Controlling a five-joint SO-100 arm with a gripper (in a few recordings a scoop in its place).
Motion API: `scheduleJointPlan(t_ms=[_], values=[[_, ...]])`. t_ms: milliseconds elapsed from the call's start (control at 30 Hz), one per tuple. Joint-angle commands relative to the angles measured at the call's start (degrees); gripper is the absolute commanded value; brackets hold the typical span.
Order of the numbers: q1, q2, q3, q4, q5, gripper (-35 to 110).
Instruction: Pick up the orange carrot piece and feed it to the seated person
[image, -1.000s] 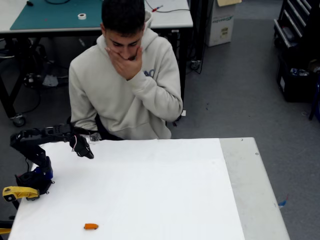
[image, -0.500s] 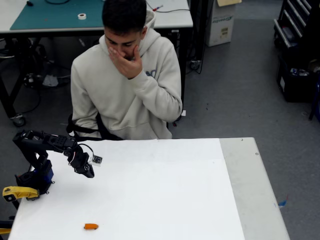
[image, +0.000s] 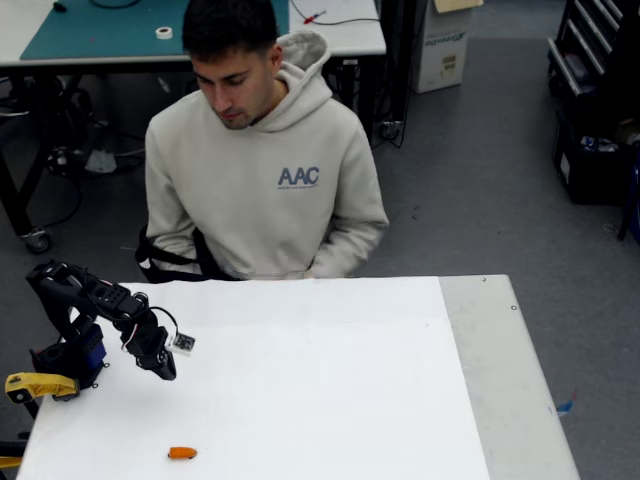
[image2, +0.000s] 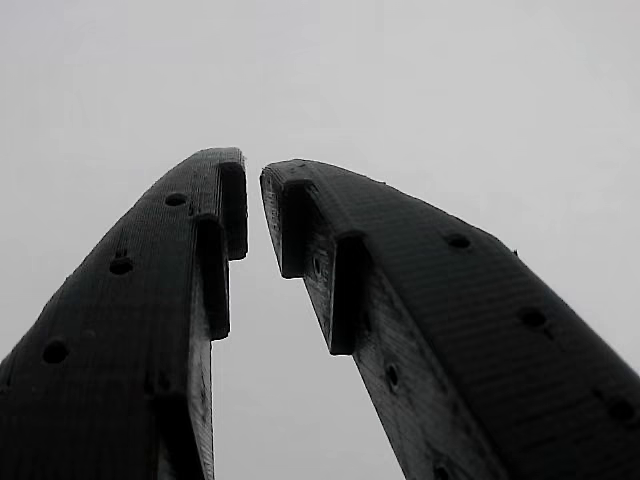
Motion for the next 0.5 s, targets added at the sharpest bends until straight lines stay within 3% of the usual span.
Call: scheduleJointPlan(t_ms=[0,467], values=[[2.5,-1.8,-6.6,-0.8,-2.2,-2],[6.9,-17.9,-26.1,-7.4,-3.3,-2]])
